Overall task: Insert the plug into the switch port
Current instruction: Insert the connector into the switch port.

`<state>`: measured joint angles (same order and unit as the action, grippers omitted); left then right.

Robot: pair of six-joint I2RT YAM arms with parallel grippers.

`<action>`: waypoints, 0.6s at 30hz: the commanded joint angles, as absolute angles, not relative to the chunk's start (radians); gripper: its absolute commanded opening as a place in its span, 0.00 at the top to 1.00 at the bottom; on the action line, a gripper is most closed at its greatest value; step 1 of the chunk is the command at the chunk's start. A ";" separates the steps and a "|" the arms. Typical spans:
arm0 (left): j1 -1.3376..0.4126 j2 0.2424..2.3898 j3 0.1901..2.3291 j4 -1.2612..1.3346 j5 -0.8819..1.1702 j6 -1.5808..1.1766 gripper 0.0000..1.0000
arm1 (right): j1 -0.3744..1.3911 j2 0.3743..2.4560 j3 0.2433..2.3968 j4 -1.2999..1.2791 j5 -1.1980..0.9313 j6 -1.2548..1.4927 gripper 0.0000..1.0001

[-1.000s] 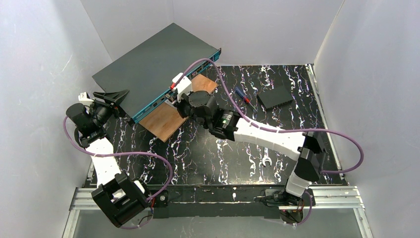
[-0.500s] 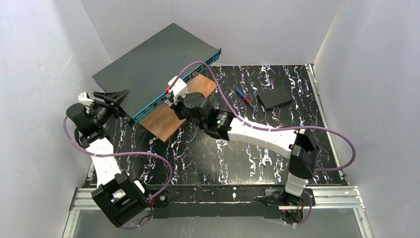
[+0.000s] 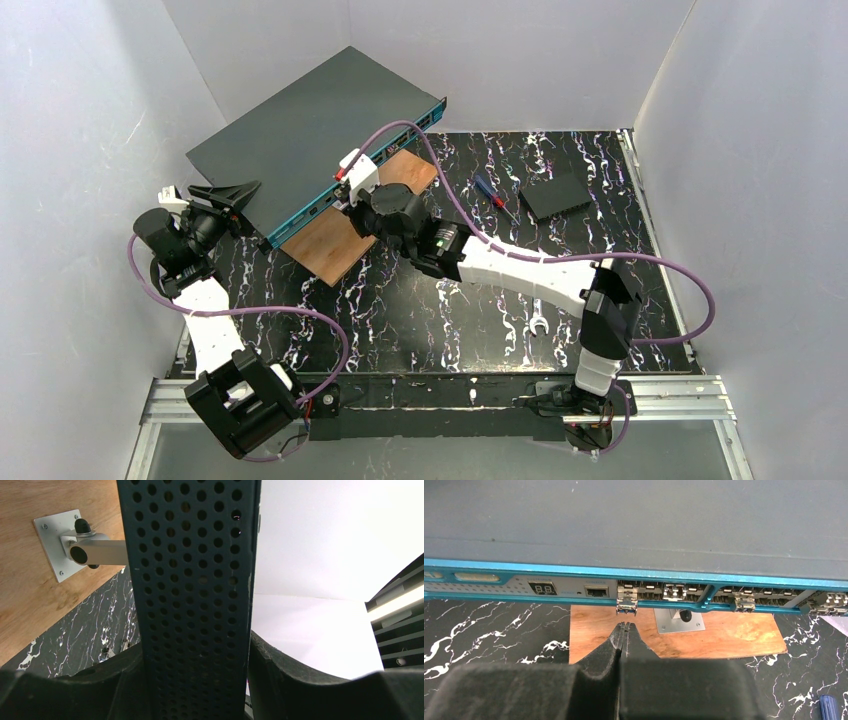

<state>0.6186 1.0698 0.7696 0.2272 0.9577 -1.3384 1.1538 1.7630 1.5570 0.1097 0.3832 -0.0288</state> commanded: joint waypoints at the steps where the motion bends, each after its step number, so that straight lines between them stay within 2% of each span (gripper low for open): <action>1: 0.594 1.052 0.761 0.204 1.014 -1.275 1.00 | 1.150 1.772 1.621 0.180 0.388 -0.020 0.99; 18: 0.594 1.054 0.764 0.204 1.021 -1.273 1.00 | 1.149 1.819 1.665 0.206 0.393 -0.031 0.99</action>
<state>0.6186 1.0698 0.7696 0.2276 0.9569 -1.3384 1.1522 1.7912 1.5982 0.1295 0.3920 -0.0292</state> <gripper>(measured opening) 0.515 0.026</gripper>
